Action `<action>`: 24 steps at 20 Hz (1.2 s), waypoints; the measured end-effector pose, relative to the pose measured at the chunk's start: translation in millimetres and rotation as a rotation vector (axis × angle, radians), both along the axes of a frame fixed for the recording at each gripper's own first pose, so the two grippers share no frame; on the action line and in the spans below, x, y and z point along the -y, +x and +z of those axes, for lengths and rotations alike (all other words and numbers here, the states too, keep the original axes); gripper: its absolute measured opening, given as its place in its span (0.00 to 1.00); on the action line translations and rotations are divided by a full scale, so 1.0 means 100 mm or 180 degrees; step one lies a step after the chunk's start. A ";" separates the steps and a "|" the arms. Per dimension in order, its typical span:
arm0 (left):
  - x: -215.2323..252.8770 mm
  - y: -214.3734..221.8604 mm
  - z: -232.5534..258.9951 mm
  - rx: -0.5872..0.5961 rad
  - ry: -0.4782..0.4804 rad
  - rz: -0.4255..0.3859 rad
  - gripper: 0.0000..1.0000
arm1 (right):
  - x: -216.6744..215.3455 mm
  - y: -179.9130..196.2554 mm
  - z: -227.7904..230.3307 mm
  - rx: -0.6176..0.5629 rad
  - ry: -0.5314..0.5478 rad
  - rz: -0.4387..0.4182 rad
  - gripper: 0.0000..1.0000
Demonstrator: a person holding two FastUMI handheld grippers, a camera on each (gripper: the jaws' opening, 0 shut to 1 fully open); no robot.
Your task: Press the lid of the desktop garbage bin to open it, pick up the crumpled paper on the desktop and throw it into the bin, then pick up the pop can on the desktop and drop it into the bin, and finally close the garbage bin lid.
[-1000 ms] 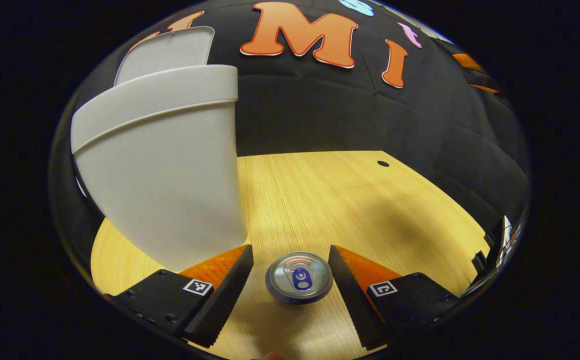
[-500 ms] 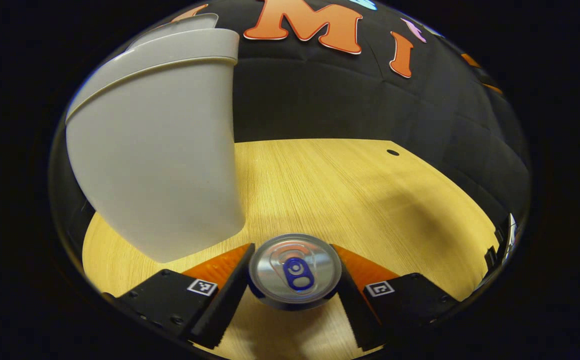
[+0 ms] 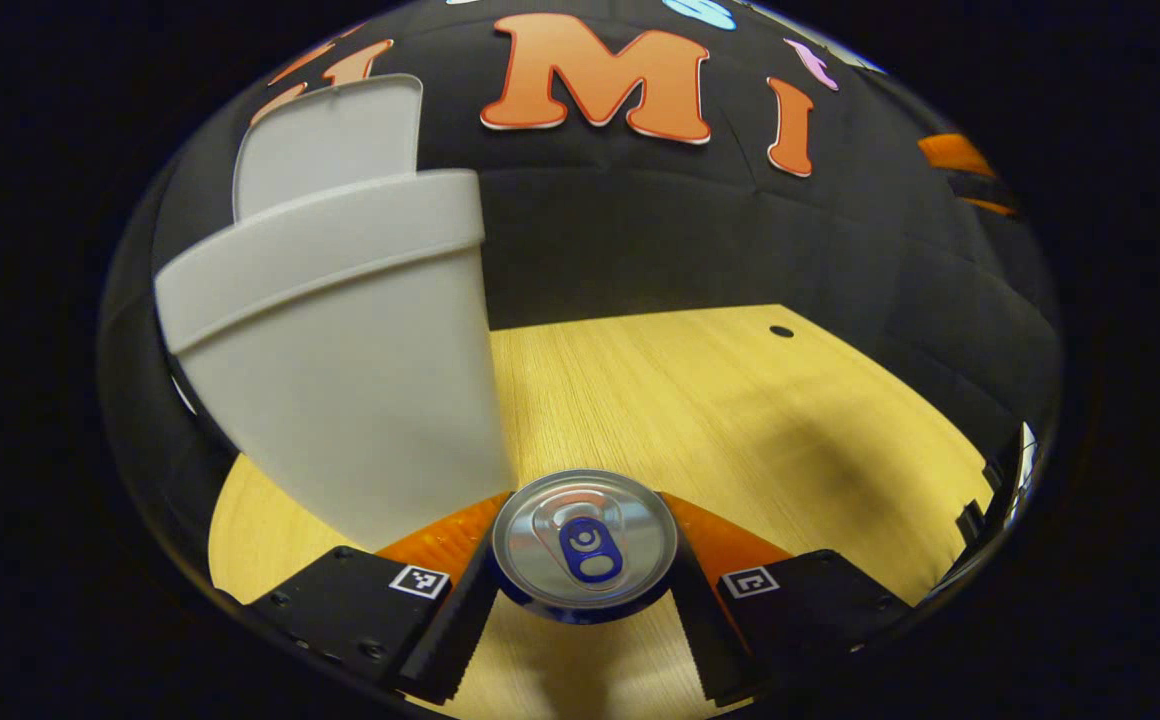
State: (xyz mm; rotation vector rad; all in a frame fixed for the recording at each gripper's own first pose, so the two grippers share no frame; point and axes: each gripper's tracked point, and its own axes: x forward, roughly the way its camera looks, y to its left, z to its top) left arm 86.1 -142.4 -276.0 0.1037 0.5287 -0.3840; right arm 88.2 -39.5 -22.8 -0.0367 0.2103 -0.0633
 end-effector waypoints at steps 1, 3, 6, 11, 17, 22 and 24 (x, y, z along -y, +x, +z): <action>-0.05 -0.08 0.20 0.0042 -0.0068 0.0015 0.83 | 0.00 -0.01 0.02 0.0022 0.0011 -0.0008 0.97; -0.15 -0.14 0.61 0.0125 -0.0176 0.0049 0.83 | -0.04 -0.01 0.06 0.0071 0.0058 -0.0002 0.97; -0.33 -0.18 1.18 0.0267 -0.0235 0.0115 0.83 | -0.08 -0.01 0.10 0.0147 0.0051 0.0031 0.97; -0.65 -0.10 1.86 0.0415 -0.0412 0.0263 0.82 | -0.23 -0.02 0.12 0.0184 0.0027 0.0124 1.00; -1.21 0.40 2.31 0.0603 -0.0374 0.0561 0.82 | -0.32 0.01 0.17 0.0229 0.0073 0.0153 0.97; -1.43 0.89 2.55 0.0660 -0.0361 0.0655 0.81 | -0.27 0.03 0.17 0.0247 0.0064 0.0100 1.00; -1.45 1.08 2.62 0.0695 -0.0336 0.0659 0.81 | -0.24 0.03 0.15 0.0236 0.0049 0.0062 0.96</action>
